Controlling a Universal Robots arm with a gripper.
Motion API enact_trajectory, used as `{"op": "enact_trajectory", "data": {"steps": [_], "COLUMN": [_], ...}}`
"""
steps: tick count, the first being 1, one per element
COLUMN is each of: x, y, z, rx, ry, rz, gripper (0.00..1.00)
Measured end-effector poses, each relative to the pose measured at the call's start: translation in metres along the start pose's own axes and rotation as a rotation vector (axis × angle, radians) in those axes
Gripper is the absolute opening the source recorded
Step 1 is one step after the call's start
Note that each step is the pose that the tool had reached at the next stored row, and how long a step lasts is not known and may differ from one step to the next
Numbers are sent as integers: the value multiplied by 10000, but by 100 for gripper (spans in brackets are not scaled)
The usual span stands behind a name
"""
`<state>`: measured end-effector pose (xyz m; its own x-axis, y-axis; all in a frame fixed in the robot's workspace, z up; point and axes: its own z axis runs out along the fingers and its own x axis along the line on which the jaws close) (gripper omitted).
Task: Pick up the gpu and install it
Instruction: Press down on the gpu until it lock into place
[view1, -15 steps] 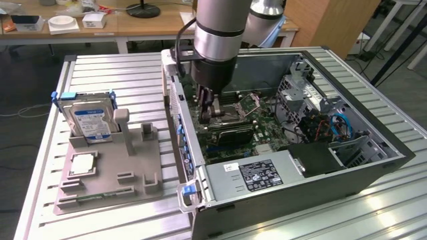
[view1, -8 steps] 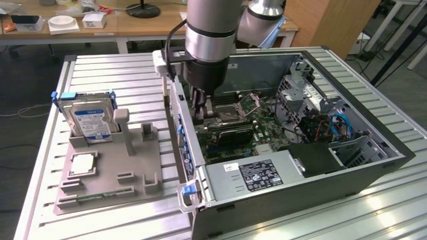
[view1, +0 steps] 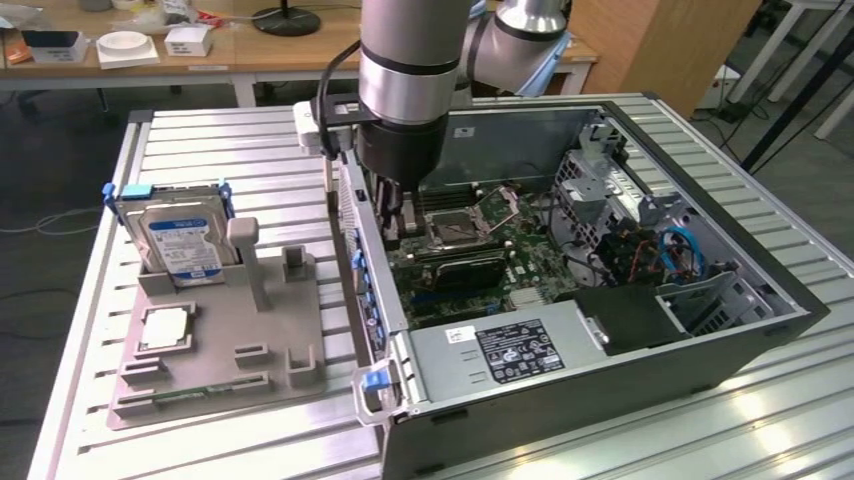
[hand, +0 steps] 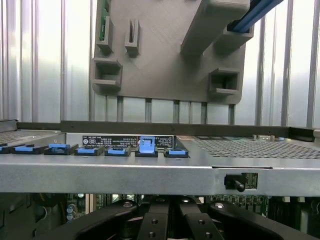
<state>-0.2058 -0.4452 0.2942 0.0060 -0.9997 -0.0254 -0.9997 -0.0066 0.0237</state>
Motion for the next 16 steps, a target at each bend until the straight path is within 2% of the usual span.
{"op": "enact_trajectory", "data": {"steps": [4,8,13,16], "x": [1,8,8,8], "y": [1,-20,-72,-72], "z": [0,-1,-3,-2], "rx": [2,0,9,10], "ry": [0,-39,-215,-241], "rz": [1,-10,-16,2], "gripper": [11,11,11,11]}}
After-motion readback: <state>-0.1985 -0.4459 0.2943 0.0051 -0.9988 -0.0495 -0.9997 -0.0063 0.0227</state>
